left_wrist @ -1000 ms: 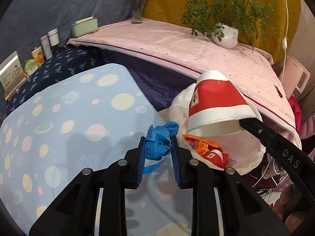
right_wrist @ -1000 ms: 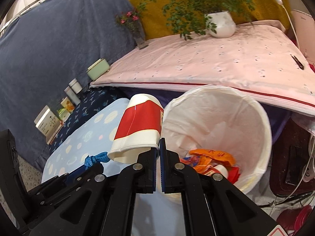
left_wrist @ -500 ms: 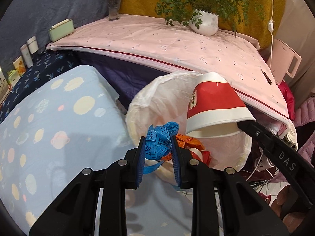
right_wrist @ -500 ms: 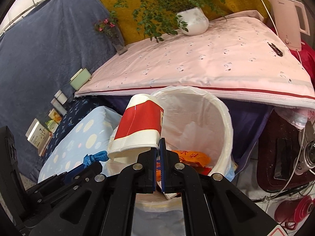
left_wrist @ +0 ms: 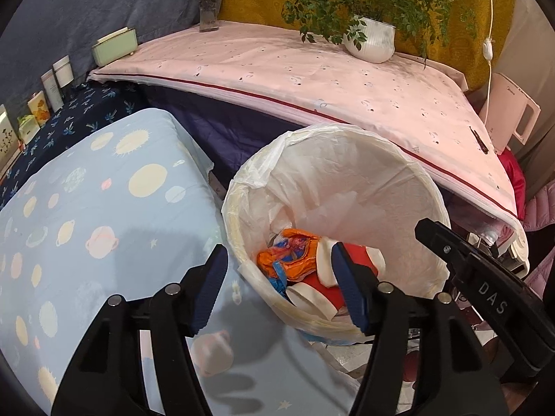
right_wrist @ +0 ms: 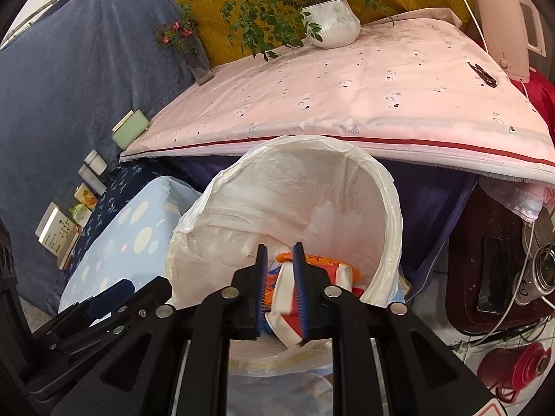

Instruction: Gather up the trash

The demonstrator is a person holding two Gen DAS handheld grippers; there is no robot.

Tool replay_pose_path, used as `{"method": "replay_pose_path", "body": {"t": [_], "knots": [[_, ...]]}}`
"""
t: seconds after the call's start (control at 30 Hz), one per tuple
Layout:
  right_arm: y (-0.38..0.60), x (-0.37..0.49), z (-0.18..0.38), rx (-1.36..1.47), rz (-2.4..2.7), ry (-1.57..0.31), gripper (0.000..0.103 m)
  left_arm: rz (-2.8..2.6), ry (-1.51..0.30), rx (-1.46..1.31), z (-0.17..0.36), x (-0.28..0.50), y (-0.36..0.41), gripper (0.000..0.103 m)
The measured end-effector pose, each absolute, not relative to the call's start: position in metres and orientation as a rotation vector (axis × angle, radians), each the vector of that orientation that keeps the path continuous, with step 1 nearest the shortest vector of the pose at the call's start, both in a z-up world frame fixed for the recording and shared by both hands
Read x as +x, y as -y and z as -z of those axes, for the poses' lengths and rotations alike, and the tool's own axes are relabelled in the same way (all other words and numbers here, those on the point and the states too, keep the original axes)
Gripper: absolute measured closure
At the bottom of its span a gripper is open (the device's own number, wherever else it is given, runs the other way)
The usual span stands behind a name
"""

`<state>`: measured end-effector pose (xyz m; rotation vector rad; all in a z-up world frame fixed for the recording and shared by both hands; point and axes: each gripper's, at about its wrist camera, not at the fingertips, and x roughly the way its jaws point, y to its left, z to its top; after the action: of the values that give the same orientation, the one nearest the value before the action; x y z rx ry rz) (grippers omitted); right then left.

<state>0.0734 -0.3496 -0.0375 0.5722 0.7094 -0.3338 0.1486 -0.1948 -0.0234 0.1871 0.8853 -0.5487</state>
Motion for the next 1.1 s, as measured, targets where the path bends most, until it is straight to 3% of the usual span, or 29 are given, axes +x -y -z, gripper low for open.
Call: {"method": "replay_pose_path", "body": {"t": [0.2,0.6,0.87,1.0,1.1], "knots": [[0.342,0.071,0.038,0.551,0.324,-0.727,0.082,0.533,-0.886,0.183,0.024,0.145,0.187,0.042],[0.33,0.064,0.032,0.491,0.329,-0.763,0.068,0.498,-0.882,0.177,0.022,0.133,0.175,0.034],[0.32,0.057,0.017,0.404,0.33,-0.784,0.044,0.463,-0.873,0.177,0.013,0.121,0.164,0.028],[0.317,0.053,0.01,0.366,0.331,-0.797,0.039,0.429,-0.875,0.169,0.01,0.117,0.156,0.017],[0.313,0.05,0.007,0.328,0.321,-0.812,0.036,0.416,-0.87,0.166,0.008,0.112,0.15,0.016]]}}
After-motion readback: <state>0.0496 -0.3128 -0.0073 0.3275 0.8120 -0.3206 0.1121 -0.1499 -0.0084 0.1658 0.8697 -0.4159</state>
